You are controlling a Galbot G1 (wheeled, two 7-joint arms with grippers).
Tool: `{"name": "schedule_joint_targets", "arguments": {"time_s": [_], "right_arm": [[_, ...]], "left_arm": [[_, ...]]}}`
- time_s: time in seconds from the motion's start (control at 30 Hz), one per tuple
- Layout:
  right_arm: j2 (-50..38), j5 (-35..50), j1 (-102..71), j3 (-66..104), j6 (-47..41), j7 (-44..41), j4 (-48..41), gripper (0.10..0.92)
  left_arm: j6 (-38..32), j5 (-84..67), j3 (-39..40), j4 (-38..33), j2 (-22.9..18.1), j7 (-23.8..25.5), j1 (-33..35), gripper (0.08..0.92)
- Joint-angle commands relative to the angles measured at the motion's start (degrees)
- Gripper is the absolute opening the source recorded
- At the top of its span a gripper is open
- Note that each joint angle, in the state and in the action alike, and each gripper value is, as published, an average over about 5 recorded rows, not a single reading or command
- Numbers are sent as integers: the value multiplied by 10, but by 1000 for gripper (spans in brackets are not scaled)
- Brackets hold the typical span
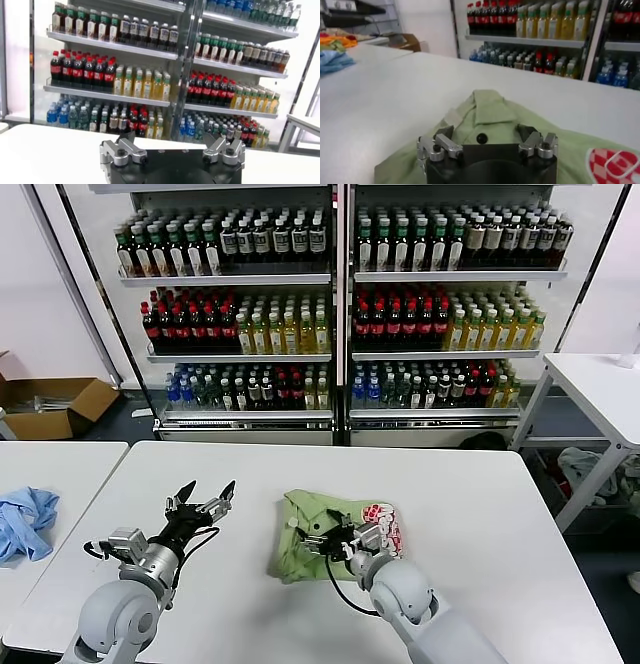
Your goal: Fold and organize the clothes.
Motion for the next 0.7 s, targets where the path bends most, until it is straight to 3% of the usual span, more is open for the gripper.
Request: {"name": "schedule_joint_targets", "arguments": {"time_s": [0.03,0.3,0.7], "right_arm": [[-18,32,3,11,11,25,73,823],[-72,14,-146,187,121,0,219,823],[-43,3,-359,468,215,-96,211,823]], "left_arm": [[0,-2,-3,1,1,0,-2,823],[-4,-2,-12,3,5,5,0,823],[-21,23,-24,-2,-2,28,25,823]]}}
